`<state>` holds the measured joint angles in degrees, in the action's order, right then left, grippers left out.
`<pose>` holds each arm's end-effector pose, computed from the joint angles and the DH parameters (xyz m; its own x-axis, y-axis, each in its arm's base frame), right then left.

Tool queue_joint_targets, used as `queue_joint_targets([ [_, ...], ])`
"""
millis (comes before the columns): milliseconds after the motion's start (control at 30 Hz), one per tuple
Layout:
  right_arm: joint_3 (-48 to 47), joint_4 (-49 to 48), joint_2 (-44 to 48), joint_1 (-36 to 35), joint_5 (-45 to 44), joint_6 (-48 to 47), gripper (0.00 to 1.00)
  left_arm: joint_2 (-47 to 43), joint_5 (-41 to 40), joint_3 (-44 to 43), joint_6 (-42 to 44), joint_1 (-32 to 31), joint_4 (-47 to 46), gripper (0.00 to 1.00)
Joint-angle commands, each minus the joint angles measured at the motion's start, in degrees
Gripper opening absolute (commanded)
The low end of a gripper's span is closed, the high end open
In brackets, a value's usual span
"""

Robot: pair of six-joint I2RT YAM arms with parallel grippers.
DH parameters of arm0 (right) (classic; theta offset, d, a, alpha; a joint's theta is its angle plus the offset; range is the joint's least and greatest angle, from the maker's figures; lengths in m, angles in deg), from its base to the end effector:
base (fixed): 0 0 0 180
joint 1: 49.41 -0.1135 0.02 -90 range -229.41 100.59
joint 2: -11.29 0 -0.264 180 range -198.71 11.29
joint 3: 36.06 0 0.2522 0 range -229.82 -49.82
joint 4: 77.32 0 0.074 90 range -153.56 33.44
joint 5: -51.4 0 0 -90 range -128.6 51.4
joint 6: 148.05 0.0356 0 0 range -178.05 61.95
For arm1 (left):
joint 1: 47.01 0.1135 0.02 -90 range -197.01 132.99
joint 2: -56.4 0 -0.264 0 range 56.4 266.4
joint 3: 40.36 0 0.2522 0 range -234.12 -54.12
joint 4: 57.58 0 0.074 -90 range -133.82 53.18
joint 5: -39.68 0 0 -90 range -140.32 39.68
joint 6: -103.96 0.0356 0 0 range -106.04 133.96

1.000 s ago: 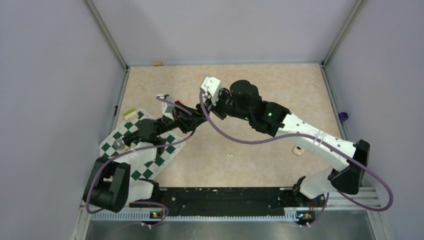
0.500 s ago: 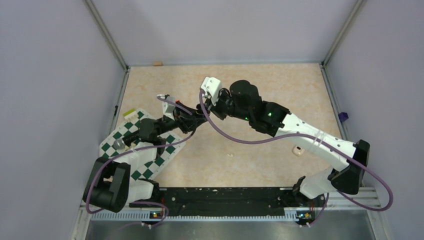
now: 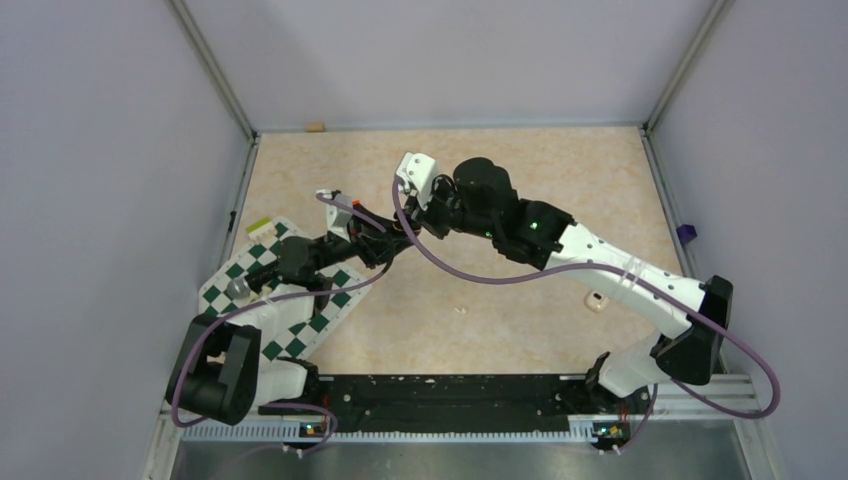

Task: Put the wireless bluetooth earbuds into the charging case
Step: Close the charging case.

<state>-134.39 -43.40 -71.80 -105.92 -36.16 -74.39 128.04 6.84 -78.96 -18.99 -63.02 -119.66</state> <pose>0.1838 0.2805 0.4068 0.0711 -0.4020 -0.9129 -0.8706 0.4216 -0.2534 0.2127 -0.0921 0.2718 -0.0738 -0.2857 -0.9555 0.9718 0.1946 -0.1333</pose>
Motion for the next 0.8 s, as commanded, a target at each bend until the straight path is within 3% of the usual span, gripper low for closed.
queue_joint_targets([
  [0, -3.21, -0.06, 2.72, -0.48, -0.42, -0.87, 0.17, -0.52, 0.44, -0.03, 0.85, -0.24, -1.6, 0.01],
  [200, -2.82, 2.71, 4.98, -0.5, 5.92, -2.87, 0.18, -0.99, 2.63, -0.59, 1.4, -0.34, -1.34, 0.01],
  [367, -0.14, -0.08, 7.24, -0.24, -0.01, -3.88, 0.26, -1.92, 10.54, -2.74, 6.64, -1.13, 6.32, 0.01],
  [533, 4.82, -4.99, 11.51, 2.63, -2.17, -3.53, 0.48, -2.89, 16.2, -4.4, 11.28, -2.24, 13.2, 0.01],
  [667, 12.53, -11.4, 14.87, 4.91, -4.97, -3.77, 0.85, -2.94, 17.12, -5.07, 10.7, -2.77, 13.25, 0.01],
  [767, 17.46, -14.79, 15.69, 6.24, -5.84, -4.4, 0.95, -3.13, 17.6, -5.21, 10.75, -3.12, 13.19, 0.02],
])
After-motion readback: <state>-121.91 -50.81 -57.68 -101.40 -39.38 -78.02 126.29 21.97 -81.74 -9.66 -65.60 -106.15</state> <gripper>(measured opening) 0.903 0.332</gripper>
